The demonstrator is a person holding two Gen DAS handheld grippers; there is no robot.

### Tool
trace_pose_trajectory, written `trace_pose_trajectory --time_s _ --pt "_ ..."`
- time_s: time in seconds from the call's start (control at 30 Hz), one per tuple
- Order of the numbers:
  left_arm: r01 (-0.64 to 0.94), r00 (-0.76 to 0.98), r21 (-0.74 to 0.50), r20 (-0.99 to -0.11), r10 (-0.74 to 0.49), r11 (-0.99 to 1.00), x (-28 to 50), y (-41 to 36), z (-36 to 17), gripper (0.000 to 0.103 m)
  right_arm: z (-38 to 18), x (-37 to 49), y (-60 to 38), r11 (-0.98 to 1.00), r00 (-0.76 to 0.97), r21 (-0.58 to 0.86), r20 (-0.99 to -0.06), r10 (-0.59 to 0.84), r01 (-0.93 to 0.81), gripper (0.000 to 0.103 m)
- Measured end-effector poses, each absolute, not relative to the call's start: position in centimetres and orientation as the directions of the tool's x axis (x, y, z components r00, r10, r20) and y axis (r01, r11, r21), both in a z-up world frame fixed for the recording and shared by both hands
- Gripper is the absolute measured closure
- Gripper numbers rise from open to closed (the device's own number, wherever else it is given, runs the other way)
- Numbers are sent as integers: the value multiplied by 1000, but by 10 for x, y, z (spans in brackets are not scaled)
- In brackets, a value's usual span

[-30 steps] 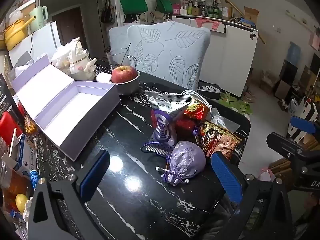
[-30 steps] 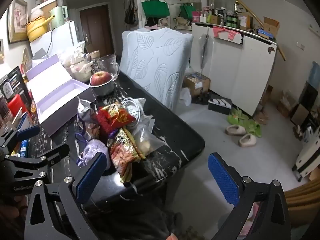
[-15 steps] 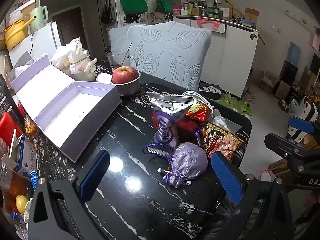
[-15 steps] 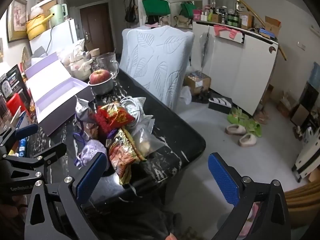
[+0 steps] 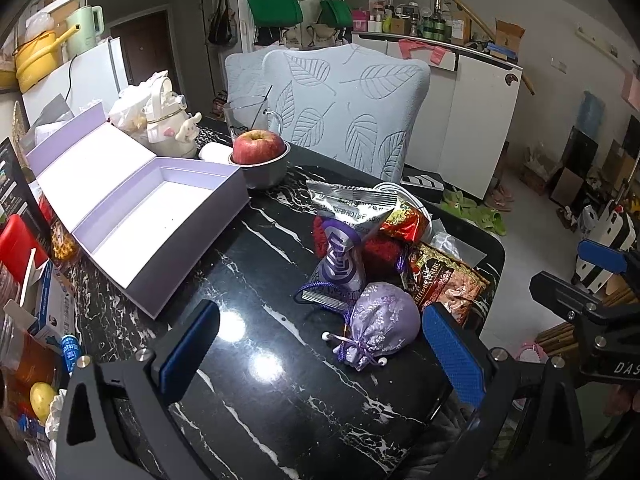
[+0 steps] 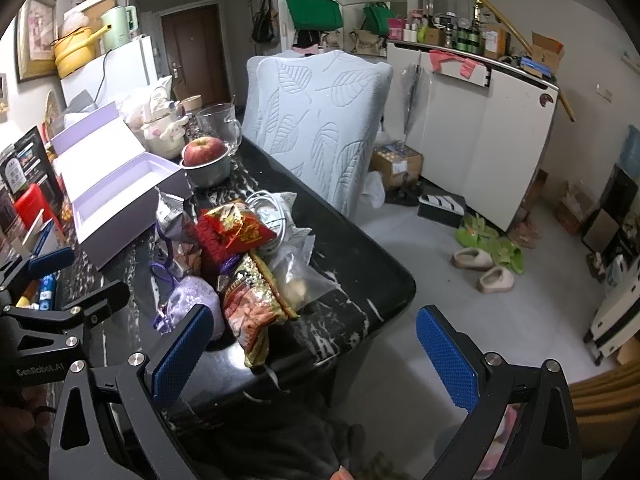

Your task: Organize soft objects

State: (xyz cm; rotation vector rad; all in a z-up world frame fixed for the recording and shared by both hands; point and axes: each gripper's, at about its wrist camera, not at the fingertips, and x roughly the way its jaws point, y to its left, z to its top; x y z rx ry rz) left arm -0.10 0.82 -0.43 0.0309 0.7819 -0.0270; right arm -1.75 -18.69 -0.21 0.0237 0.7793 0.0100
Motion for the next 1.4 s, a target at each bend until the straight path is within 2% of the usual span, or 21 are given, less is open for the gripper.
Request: trace_pose_trajectory --time_s 1.4 --pt "52 710 -5 -703 -40 999 -7 10 0 0 -4 -23 -181 1000 701 19 -713 18 -6 0"
